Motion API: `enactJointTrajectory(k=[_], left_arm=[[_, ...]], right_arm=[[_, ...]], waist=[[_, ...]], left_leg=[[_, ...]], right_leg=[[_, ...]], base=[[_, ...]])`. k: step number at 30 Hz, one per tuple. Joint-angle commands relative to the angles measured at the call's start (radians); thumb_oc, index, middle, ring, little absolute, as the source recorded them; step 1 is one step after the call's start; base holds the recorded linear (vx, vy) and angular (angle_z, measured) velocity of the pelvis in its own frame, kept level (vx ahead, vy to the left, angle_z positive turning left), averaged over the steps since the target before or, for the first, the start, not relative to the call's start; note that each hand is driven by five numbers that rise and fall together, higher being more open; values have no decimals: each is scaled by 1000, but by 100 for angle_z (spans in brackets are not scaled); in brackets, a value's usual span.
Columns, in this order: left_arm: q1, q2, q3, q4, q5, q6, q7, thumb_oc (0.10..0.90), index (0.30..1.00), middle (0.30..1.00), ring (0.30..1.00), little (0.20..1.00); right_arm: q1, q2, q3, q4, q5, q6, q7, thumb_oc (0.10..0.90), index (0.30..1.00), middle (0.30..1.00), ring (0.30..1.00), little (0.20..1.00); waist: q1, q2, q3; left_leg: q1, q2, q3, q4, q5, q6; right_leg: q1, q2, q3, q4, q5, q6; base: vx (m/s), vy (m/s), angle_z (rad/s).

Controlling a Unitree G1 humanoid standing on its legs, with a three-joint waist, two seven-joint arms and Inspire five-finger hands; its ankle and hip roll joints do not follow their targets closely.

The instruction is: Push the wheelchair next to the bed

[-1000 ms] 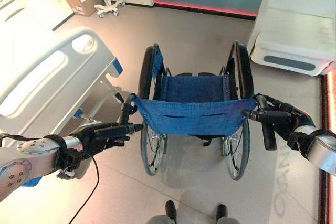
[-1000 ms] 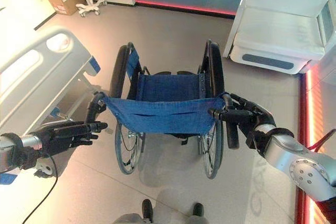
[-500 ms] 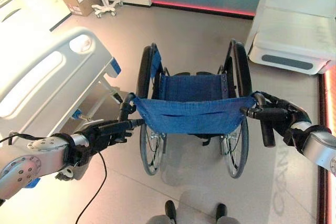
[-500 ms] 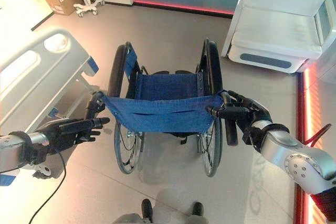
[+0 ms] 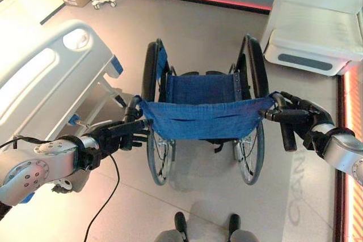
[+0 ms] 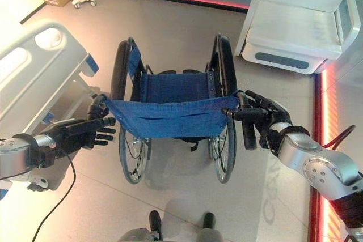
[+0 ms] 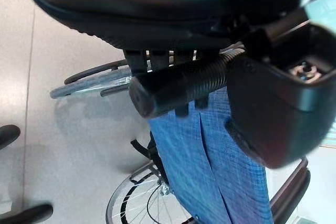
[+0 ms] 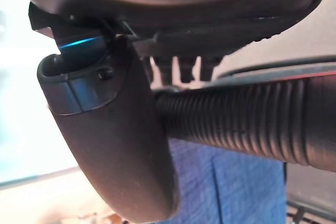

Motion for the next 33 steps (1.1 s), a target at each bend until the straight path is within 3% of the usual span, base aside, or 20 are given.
enactJointTrajectory(k=[1,15,28,31,33], left_arm=[[-129,-31,68,-5,-54,-122,-9,400,300,300,300,300],[-147,-61,40,-9,-56,-124,24,400,300,300,300,300],[-101,-78,105,-13,-62,-142,95,400,300,300,300,300],[-87,-91,126,-2,-49,-145,111,400,300,300,300,300],[-77,-102,147,7,-64,-145,136,400,300,300,300,300]], right_arm=[[-30,-76,28,39,-86,7,-55,400,300,300,300,300],[-65,-66,77,34,-81,-6,-28,400,300,300,300,300],[-69,-68,73,4,-80,-7,-2,400,300,300,300,300],[-76,-67,80,2,-84,0,9,400,300,300,300,300],[-91,-72,85,3,-81,13,20,400,300,300,300,300]], waist=[[-23,-2,-5],[-20,-4,5],[-15,-8,0],[-12,-14,0],[-9,-27,1]], left_leg=[[11,19,4,2,5,-42],[8,19,1,2,9,-42],[9,44,-2,13,22,-56],[6,57,-2,43,21,-65],[-14,76,-4,124,7,-74]], right_leg=[[-20,35,-11,8,54,-21],[-25,39,-13,9,57,-26],[-25,64,-40,33,33,-47],[-23,72,-50,42,25,-58],[-26,73,-62,59,21,-72]], base=[[0,0,0],[-3,-8,0],[-11,-85,0],[9,-144,2],[14,-197,4]])
